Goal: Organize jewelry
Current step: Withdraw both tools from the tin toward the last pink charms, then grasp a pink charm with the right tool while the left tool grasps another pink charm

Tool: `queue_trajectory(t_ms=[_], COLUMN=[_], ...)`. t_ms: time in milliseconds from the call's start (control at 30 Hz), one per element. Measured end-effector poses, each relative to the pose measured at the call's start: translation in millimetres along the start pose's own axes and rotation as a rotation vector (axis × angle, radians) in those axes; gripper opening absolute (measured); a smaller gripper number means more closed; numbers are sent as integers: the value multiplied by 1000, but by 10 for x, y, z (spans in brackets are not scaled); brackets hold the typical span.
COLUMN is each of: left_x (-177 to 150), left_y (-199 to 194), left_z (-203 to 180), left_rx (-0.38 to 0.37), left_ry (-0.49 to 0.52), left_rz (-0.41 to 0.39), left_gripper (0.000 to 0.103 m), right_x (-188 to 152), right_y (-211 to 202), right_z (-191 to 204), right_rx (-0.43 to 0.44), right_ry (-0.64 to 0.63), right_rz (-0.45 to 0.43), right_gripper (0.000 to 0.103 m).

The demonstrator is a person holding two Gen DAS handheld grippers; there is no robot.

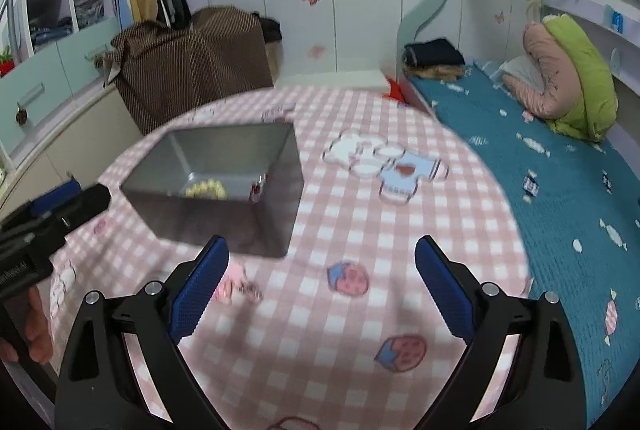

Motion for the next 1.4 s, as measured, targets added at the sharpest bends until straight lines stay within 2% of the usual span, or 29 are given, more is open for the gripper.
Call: queue_trajectory(t_ms=[167, 233, 500, 633, 767, 900, 967, 1167, 1333, 1400], left_x=[-101, -128, -251, -294, -320, -334, -348, -401, -450, -470], left_y=[-9, -11, 19, 35, 66, 91, 113, 194, 295, 333], left_z=[101, 139, 223, 228, 196, 112, 53, -165, -368, -466], left_rx=[19, 20, 21, 13, -4, -36, -52, -112, -114, -141], left_ry=[-3, -5, -5, -9, -5, 8, 17, 51, 107, 129], left_rz=[17, 23, 61, 78, 91, 102, 110, 141, 164, 180], left_gripper=[90, 90, 91, 91, 91, 91, 91, 90, 90, 88], right_x=[-165, -195, -278, -302, -318, -311, -313, -329, -304, -286], right_y=[94, 114, 224, 265, 278, 290, 288, 258, 193, 162], right_z=[93, 128, 281, 333, 391, 424, 432, 388, 173, 71], right_rx=[10, 14, 66, 83, 100, 123, 124, 125, 87, 72], right_ry=[-37, -43, -82, -99, -118, -131, -141, -131, -81, -59], right_rz=[41, 42, 85, 103, 113, 117, 118, 112, 95, 85], right_gripper=[91, 87, 54, 48, 36, 16, 11, 11, 11, 11])
Point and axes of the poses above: each gripper's, at about its wrist camera, not at the fingertips, and y roughly the way its jaws point, z to its left, x to its top, the point moved 5 cm from there along y, roughly the way its jaws point, and after that the axes turned 6 degrees about -z, right-handed, at the moved point
